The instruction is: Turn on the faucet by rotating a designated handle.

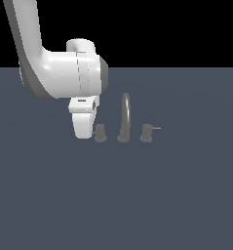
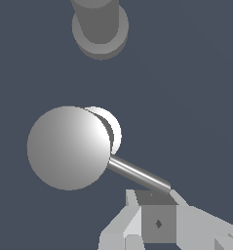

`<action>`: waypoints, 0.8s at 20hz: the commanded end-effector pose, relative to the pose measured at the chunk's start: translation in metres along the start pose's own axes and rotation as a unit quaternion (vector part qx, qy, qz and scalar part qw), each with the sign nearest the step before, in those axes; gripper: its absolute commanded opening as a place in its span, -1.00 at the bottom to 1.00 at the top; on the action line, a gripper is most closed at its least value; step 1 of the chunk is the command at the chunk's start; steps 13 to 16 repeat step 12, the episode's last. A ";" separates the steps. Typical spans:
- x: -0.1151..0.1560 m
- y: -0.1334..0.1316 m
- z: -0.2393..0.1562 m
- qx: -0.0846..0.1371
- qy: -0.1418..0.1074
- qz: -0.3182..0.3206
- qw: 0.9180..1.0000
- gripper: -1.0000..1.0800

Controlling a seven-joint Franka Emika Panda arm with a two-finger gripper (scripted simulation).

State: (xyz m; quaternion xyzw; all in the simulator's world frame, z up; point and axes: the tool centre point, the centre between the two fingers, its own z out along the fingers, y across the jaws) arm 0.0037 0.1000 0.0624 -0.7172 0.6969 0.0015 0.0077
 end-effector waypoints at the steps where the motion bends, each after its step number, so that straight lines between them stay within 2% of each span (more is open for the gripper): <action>1: 0.029 0.008 -0.001 -0.004 0.006 0.016 1.000 -1.00; 2: 0.029 0.008 -0.001 -0.004 0.006 0.016 1.000 -1.00; 3: 0.005 0.004 0.000 -0.001 0.000 0.000 1.000 -1.00; 11: 0.068 -0.003 -0.001 -0.004 0.007 0.016 1.000 -1.00; 16: 0.068 -0.003 -0.001 -0.004 0.007 0.016 1.000 -1.00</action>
